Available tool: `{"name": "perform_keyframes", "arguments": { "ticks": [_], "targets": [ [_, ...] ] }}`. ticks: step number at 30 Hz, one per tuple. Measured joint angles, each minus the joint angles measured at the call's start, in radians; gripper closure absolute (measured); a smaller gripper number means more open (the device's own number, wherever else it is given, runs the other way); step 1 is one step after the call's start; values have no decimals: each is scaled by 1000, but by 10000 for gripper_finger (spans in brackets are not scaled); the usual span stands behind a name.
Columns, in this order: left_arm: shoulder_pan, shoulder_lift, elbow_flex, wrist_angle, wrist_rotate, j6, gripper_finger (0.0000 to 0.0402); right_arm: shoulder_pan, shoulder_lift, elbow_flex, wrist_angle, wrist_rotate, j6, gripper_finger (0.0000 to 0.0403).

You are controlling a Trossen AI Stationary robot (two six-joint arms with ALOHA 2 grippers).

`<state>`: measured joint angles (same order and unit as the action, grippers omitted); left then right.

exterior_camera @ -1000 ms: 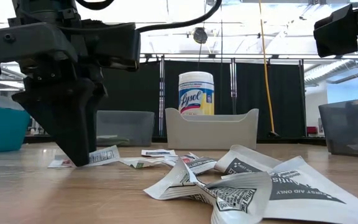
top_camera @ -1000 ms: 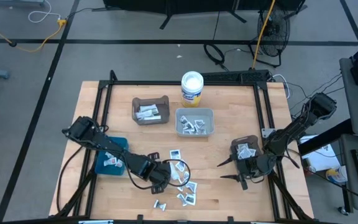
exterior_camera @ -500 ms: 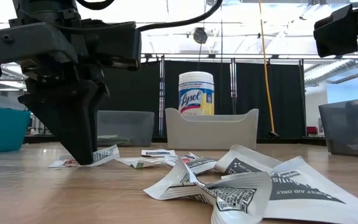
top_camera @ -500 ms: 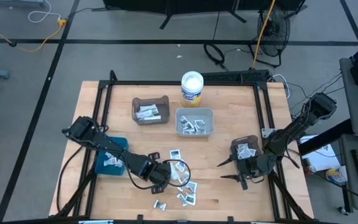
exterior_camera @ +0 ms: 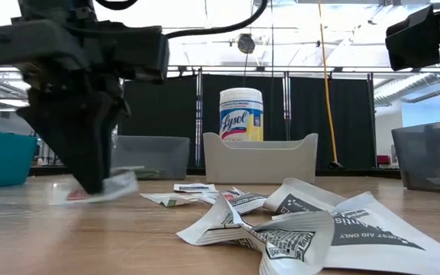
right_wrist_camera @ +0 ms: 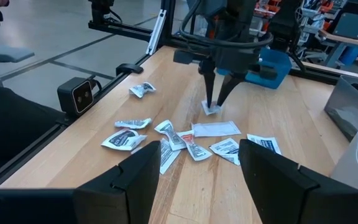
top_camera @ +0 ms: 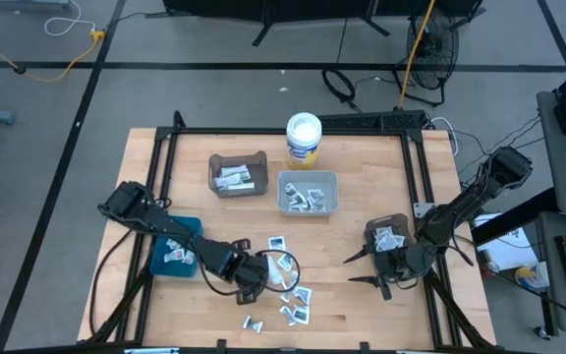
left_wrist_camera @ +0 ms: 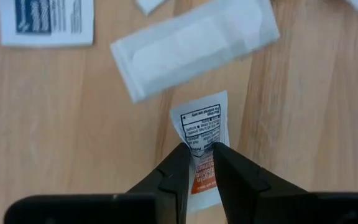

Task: Pick & Place First Aid Supplies
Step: Put the orange ointment pack into the blue bin

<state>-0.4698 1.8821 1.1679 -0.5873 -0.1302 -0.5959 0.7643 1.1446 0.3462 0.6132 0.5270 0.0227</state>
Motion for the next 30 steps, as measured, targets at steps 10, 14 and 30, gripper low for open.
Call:
{"name": "perform_keyframes", "arguments": {
  "ticks": [10,14,30],
  "targets": [
    [5,-5,1,-93,37,-14,326,0,0,0,-1,0,0,190],
    [10,-5,1,-110,46,-13,326,0,0,0,-1,0,0,190],
    [25,-5,2,-32,79,75,222,0,0,0,-1,0,0,190]
  ]
}}
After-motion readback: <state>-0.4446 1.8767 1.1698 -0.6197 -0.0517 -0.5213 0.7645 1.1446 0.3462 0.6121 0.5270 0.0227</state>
